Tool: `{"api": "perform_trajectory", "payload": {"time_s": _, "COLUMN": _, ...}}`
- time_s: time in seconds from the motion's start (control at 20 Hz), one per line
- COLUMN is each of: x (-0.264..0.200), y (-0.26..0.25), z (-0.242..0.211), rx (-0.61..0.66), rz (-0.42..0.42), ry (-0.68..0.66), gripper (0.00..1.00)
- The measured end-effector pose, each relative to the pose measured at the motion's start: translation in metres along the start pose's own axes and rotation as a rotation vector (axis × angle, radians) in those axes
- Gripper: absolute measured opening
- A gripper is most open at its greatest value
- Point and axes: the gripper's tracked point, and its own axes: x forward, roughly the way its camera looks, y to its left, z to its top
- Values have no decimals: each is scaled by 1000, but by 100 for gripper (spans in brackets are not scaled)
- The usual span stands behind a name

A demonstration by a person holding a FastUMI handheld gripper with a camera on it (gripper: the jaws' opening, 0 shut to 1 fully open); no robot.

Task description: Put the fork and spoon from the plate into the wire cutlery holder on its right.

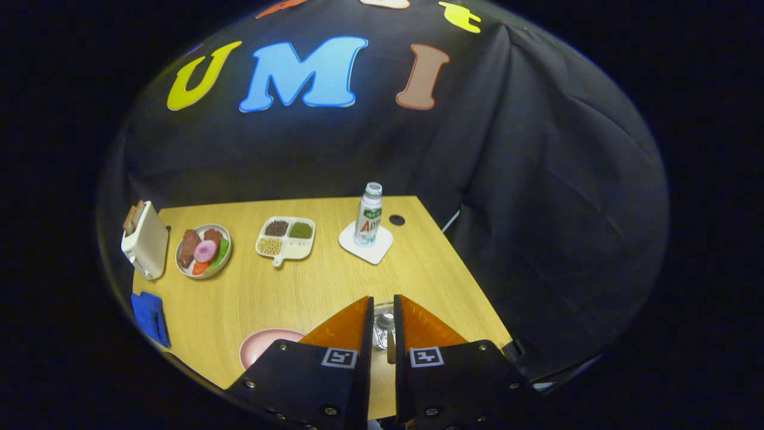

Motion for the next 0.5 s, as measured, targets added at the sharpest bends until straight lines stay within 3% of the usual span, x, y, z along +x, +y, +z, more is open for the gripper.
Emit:
{"api": "perform_trajectory", "payload": {"time_s": 0.25, "x": -33, "y": 30, "z": 33, "rx": 21, "rz": 67, "ry": -166, "gripper": 18}}
{"api": "perform_trajectory", "payload": {"time_s": 0.5, "x": -41, "y": 66, "z": 18, "rx": -14, "rz": 129, "ry": -141, "gripper": 18}}
